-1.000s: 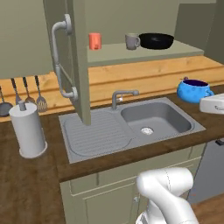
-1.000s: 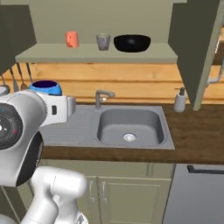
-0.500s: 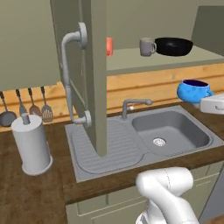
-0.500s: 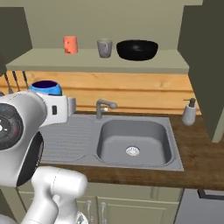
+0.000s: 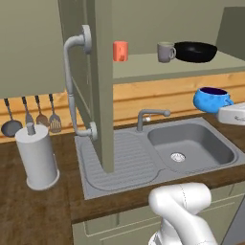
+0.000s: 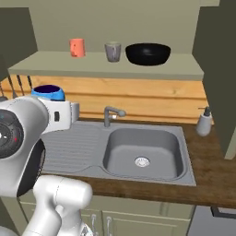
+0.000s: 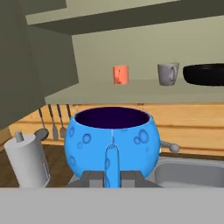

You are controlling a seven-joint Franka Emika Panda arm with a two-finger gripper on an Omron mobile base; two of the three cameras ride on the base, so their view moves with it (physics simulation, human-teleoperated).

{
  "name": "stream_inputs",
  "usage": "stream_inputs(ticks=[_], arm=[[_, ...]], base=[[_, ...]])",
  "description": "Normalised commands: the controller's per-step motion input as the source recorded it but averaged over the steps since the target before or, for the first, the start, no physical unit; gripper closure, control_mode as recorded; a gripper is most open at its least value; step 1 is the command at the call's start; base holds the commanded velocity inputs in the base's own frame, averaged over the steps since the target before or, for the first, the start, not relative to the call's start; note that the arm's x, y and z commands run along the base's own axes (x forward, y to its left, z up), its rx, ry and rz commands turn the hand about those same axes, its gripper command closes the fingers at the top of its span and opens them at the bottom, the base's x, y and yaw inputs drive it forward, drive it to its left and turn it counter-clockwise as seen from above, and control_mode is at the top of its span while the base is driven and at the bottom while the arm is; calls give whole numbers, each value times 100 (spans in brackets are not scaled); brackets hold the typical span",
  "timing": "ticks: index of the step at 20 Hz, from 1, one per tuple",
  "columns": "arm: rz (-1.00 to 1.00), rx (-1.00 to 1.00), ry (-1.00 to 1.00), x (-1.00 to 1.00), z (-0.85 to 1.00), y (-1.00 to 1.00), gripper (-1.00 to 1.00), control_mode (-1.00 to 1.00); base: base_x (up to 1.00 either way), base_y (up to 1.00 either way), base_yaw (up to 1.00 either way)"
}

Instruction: Gather all objects into one cabinet and sort the glasses and bowls to opposite sides.

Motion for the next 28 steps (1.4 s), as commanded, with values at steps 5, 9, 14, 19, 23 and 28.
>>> stream_inputs(ticks=[5, 9, 14, 19, 23, 28], arm=[[0, 0, 0, 0, 0, 0, 100, 100], [0, 0, 0, 0, 0, 0, 100, 100], [-1, 0, 0, 9, 0, 0, 100, -100], [-10, 0, 0, 44, 44, -10, 100, -100], [-5, -9, -5, -12, 23, 15, 100, -100], [0, -10, -12, 0, 5, 29, 100, -100]], base=[[57, 0, 8], [50, 0, 0], [38, -2, -1], [0, 0, 0], [0, 0, 0], [0, 0, 0]])
